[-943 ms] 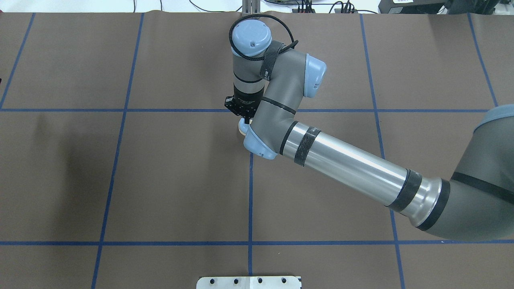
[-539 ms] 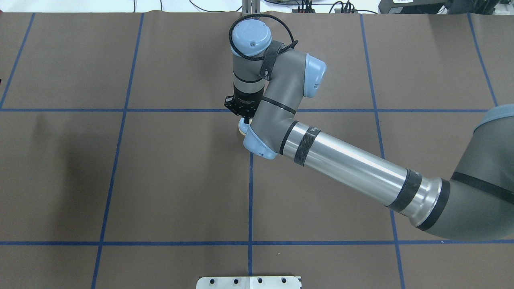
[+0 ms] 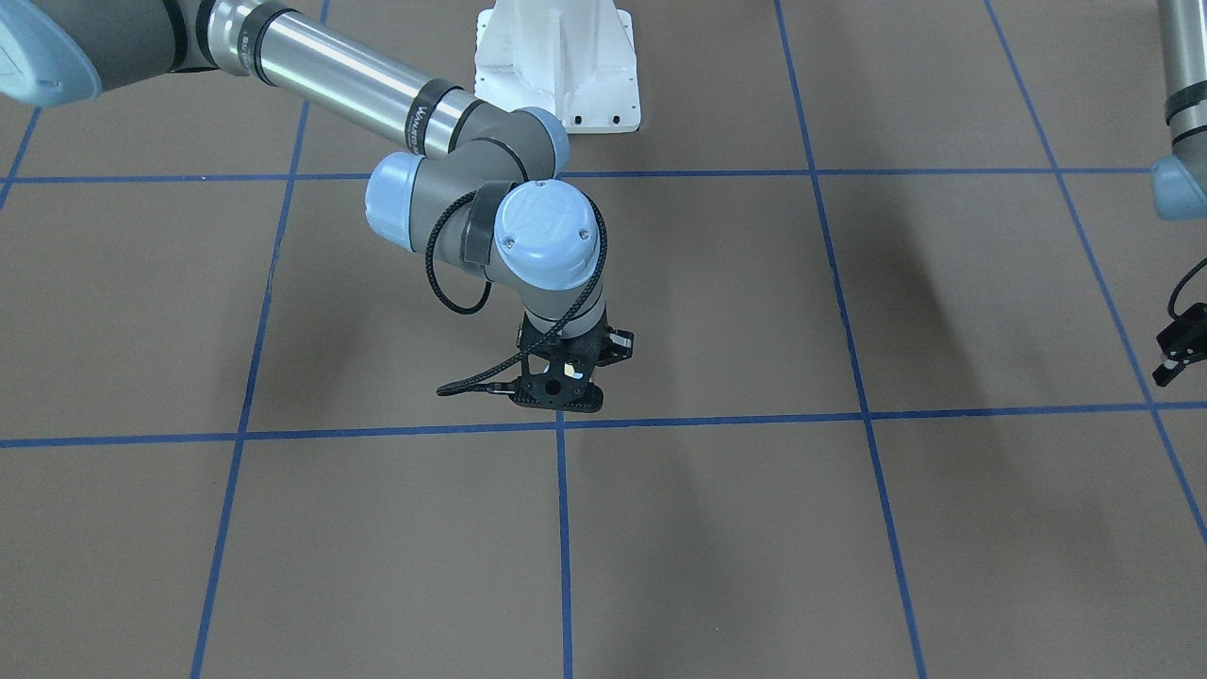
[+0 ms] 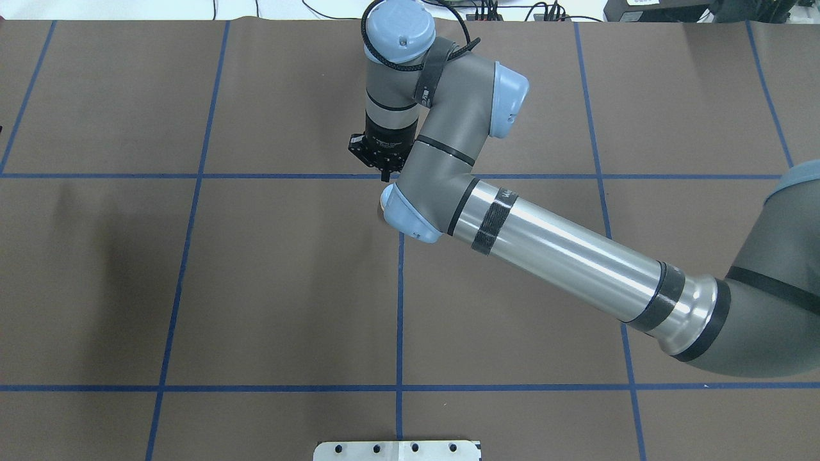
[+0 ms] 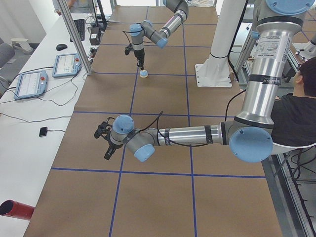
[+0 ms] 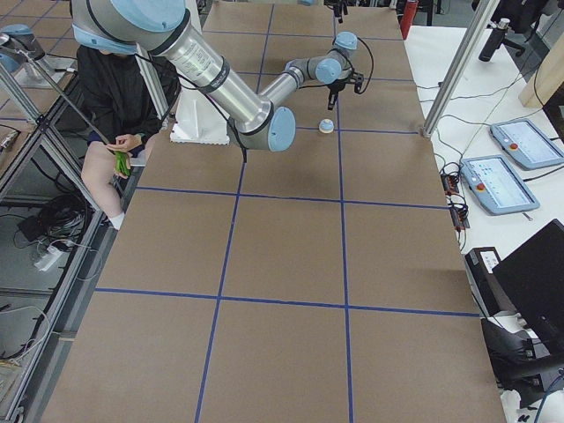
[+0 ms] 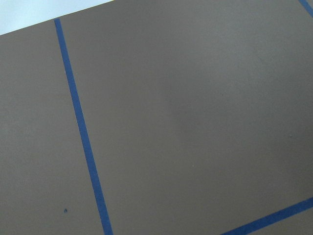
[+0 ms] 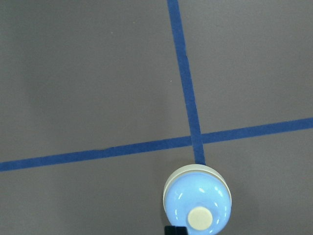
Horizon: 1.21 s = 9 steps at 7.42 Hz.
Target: Place and press bell with both arms
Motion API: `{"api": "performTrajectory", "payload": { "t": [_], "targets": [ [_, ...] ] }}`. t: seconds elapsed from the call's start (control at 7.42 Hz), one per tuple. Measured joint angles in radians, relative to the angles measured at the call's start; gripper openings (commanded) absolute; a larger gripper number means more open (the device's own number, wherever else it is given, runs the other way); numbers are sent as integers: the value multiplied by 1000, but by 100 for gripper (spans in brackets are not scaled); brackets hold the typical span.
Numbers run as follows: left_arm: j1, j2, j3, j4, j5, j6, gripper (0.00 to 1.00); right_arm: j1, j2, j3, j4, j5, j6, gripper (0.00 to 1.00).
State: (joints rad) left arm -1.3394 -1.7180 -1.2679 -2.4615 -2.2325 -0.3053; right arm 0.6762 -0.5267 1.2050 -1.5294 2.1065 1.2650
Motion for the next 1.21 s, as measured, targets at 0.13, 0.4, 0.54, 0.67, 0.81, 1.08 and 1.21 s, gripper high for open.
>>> {"api": "performTrajectory", "payload": {
  "t": [0.13,0.4,0.54,0.67,0.81,1.08,1.21],
  "targets": [
    [-4,0,0,2,-6,0,100,18,-24,72,-54,1,-6,100],
    [-24,8,-1,18,-36,8,100,68,-160,246,-100,6,-84,100],
    [-41,18,-5,36,-47,39,100,100,-258,349,-127,7,-173,100],
    [-64,27,-15,74,-54,89,100,136,-347,450,-176,7,-279,100],
    [-93,34,-45,143,-60,151,100,175,-422,535,-229,7,-383,100],
    [-158,44,-150,362,-57,304,100,255,-551,634,-274,9,-560,100],
    [-185,47,-211,499,-52,388,100,306,-608,652,-280,22,-659,100]
  ]
}}
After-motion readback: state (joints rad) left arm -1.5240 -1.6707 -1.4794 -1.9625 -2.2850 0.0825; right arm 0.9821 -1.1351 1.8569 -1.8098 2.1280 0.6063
